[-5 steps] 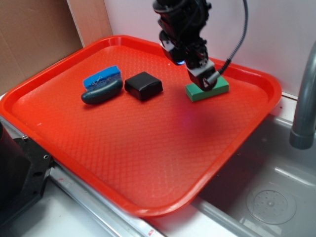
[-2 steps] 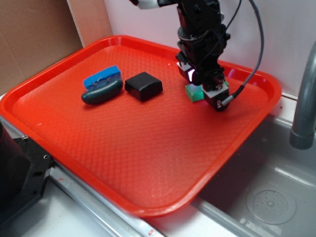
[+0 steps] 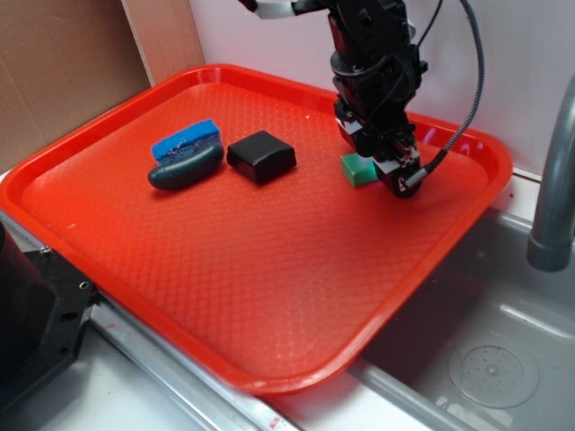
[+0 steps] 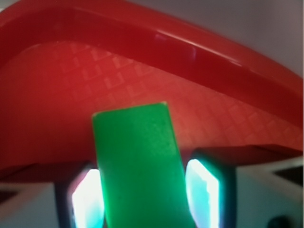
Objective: Grab the green block.
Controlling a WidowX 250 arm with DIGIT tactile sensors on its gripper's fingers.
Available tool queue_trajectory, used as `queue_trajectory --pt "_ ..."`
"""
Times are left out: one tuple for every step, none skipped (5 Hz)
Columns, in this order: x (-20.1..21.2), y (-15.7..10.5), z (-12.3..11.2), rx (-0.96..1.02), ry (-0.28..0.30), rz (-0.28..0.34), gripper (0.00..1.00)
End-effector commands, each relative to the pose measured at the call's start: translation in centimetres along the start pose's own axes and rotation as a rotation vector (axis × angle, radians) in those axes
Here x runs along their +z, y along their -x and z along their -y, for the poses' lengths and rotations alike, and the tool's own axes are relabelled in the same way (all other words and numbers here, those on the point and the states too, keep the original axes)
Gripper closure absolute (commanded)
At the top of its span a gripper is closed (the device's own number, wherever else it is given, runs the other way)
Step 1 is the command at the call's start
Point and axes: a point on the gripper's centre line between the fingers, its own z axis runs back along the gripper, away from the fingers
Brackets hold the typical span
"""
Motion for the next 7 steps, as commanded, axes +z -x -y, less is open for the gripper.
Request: queue_trajectory --pt "6.7 -0.8 -3.7 0.072 -0.082 -0.088 1.0" --pt "10.9 0.9 -5.1 0.149 -0.062 -0.13 1.0" --pt "13.7 3.2 -6.1 0.248 -0.045 -0.139 1.0" --pt "15.8 5.6 -6.6 0.348 -0.044 -0.139 1.0" --pt "17.5 8.5 -6.0 0.372 -0.032 -0.143 1.0" --pt "18.1 10.6 -5.3 0.371 -0.031 -0.12 1.0" --pt "17.6 11.8 -4.3 0.423 0.041 -0.121 1.0"
